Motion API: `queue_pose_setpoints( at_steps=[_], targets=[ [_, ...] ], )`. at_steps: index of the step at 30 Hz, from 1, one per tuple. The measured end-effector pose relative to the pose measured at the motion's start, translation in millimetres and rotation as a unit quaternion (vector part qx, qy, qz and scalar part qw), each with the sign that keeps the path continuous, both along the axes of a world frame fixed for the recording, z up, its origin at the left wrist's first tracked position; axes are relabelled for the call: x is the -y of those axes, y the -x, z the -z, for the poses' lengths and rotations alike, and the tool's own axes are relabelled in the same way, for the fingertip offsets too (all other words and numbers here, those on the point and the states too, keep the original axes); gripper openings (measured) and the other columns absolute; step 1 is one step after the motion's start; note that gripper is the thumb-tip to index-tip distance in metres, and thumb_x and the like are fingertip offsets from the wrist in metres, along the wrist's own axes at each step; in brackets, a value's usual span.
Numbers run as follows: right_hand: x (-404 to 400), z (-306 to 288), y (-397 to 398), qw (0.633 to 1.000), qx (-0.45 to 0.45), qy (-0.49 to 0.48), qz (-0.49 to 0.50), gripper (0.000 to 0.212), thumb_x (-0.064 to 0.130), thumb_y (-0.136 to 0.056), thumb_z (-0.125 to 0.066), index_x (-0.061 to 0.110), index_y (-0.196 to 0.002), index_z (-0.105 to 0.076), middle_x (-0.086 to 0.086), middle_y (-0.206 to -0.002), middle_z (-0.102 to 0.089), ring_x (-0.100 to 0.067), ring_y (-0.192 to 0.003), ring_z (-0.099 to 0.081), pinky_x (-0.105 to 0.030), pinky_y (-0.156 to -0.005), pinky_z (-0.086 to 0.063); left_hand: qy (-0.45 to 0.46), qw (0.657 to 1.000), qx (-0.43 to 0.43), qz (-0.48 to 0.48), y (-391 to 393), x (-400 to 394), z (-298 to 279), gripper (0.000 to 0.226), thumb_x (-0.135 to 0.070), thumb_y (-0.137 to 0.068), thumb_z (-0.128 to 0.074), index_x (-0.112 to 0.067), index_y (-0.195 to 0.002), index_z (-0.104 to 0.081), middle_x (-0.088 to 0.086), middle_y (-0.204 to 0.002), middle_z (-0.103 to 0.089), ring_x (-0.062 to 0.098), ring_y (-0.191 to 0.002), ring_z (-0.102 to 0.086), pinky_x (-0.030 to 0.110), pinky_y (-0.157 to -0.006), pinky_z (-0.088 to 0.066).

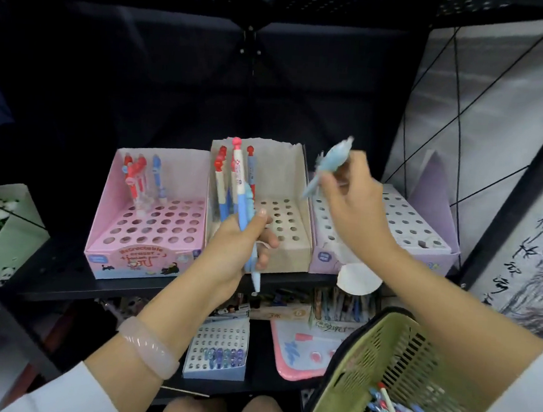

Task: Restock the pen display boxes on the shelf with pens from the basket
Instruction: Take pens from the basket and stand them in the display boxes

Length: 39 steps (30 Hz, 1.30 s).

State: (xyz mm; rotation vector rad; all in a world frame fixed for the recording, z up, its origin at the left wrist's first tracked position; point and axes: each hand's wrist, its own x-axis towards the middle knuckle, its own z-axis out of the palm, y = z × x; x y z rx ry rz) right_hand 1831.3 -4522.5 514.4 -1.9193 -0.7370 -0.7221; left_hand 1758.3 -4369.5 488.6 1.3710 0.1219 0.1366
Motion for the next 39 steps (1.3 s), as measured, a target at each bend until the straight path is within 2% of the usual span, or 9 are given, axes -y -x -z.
queue_pose_setpoints(
  at_steps=[2, 7, 13, 19, 24, 31, 34, 37, 39],
  targets=[
    [17, -11, -26, 0.997, -0.028, -0.034, 0.057, 0.009, 0.023, -0.095, -0.049, 0.016, -0.1, -0.045, 0.011, -0.076, -0.057, 0.001, -0.065, -0.056, -0.014, -0.058, -0.043, -0.002, 1.0, -0.006, 0.019, -7, 5, 0, 0.021, -0.029, -0.098, -0.043, -0.011, -0.102, -0.053, -0.003, -0.051, -0.057, 0.008, -0.035, -0.034, 0.019, -0.037, -0.033],
    [36, -10, -88, 0.975, -0.174, -0.086, 0.106, 0.018, 0.018, -0.097, -0.047, 0.004, -0.108, -0.048, -0.019, -0.096, -0.065, -0.022, -0.078, -0.062, -0.025, -0.065, -0.055, -0.007, 1.0, 0.015, 0.025, -21, 18, -2, 0.014, -0.028, -0.099, -0.042, -0.016, -0.102, -0.048, -0.001, -0.058, -0.057, 0.007, -0.037, -0.032, 0.018, -0.037, -0.028],
    [22, 1, -122, 0.968, -0.22, -0.014, 0.12, 0.027, 0.02, -0.097, -0.048, -0.001, -0.114, -0.046, -0.02, -0.103, -0.064, -0.032, -0.092, -0.065, -0.047, -0.085, -0.052, -0.034, 0.998, 0.046, -0.004, -32, 18, 0, 0.011, -0.026, -0.1, -0.038, -0.018, -0.1, -0.046, -0.004, -0.059, -0.059, 0.007, -0.038, -0.034, 0.017, -0.037, -0.029],
    [19, 0, -136, 0.97, -0.174, 0.098, 0.141, 0.026, 0.025, -0.097, -0.046, 0.003, -0.112, -0.047, -0.015, -0.091, -0.065, -0.031, -0.083, -0.065, -0.044, -0.076, -0.053, -0.031, 0.998, 0.051, -0.011, -39, 9, 0, 0.017, -0.026, -0.099, -0.04, -0.016, -0.1, -0.053, -0.006, -0.06, -0.061, 0.005, -0.039, -0.037, 0.016, -0.038, -0.031],
    [12, 20, -143, 0.94, -0.23, 0.221, 0.121, 0.029, 0.024, -0.096, -0.048, 0.001, -0.114, -0.053, -0.017, -0.103, -0.064, -0.03, -0.094, -0.061, -0.037, -0.08, -0.049, -0.035, 0.998, 0.056, -0.004, -43, 7, 2, 0.02, -0.025, -0.099, -0.039, -0.017, -0.108, -0.055, -0.009, -0.061, -0.063, 0.004, -0.042, -0.04, 0.015, -0.04, -0.035],
    [18, 19, -141, 0.94, -0.254, 0.192, 0.121, 0.025, 0.024, -0.092, -0.057, 0.004, -0.106, -0.061, -0.012, -0.1, -0.066, -0.026, -0.096, -0.061, -0.027, -0.078, -0.045, -0.059, 0.997, 0.052, 0.017, -43, 9, 3, 0.017, -0.018, -0.1, -0.037, -0.023, -0.104, -0.053, -0.01, -0.069, -0.067, 0.003, -0.045, -0.042, 0.018, -0.048, -0.037],
    [19, 7, -122, 0.966, -0.186, 0.087, 0.157, 0.029, 0.028, -0.091, -0.058, 0.008, -0.112, -0.06, -0.003, -0.096, -0.063, -0.012, -0.087, -0.058, -0.018, -0.073, -0.042, -0.057, 0.996, 0.061, 0.028, -44, 13, 1, 0.017, -0.017, -0.1, -0.037, -0.023, -0.106, -0.052, -0.008, -0.073, -0.069, 0.003, -0.045, -0.042, 0.018, -0.048, -0.038],
    [11, -7, -88, 0.973, -0.229, 0.012, -0.001, 0.019, 0.031, -0.094, -0.053, 0.016, -0.09, -0.065, 0.007, -0.075, -0.061, 0.005, -0.06, -0.056, -0.009, -0.054, -0.042, -0.059, 0.995, 0.076, 0.034, -44, 19, 1, 0.014, -0.018, -0.1, -0.037, -0.02, -0.107, -0.048, -0.008, -0.075, -0.069, 0.003, -0.046, -0.042, 0.016, -0.046, -0.038],
    [4, -12, -66, 0.944, -0.309, 0.022, -0.113, 0.023, 0.034, -0.094, -0.052, 0.02, -0.082, -0.066, 0.007, -0.073, -0.063, 0.005, -0.06, -0.057, -0.012, -0.054, -0.046, -0.058, 0.995, 0.079, 0.035, -45, 23, 1, 0.014, -0.018, -0.101, -0.036, -0.019, -0.109, -0.047, -0.007, -0.076, -0.07, 0.003, -0.046, -0.043, 0.016, -0.046, -0.038]
  ],
)
